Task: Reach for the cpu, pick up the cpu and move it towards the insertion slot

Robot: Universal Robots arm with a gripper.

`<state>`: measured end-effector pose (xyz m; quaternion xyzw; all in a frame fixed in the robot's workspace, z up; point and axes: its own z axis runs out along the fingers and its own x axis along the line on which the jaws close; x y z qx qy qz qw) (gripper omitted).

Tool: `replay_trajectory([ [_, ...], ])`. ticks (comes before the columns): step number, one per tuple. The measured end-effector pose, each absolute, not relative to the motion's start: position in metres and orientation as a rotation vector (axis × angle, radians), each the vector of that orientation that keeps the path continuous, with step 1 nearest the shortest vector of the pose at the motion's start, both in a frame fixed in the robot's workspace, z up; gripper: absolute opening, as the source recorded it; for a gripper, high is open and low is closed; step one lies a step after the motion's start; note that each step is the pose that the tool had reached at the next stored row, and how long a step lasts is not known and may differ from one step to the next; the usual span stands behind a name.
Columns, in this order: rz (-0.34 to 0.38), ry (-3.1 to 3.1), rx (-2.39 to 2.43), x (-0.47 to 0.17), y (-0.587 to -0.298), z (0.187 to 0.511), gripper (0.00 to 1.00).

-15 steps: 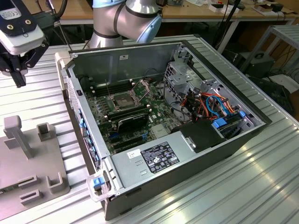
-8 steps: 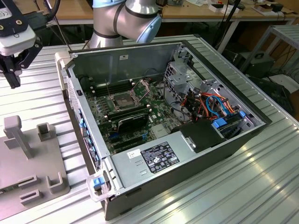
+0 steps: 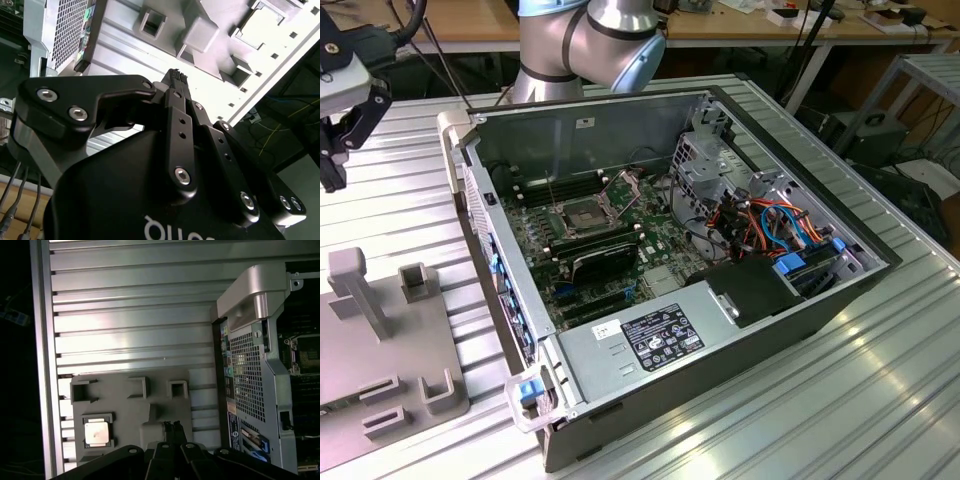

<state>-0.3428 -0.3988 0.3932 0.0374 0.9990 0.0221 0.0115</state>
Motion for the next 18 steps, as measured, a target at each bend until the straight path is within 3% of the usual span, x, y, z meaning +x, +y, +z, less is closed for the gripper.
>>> replay_trajectory([
  [18, 0.069, 3.116, 0.117, -0.363, -0.399, 0.393, 0.11],
])
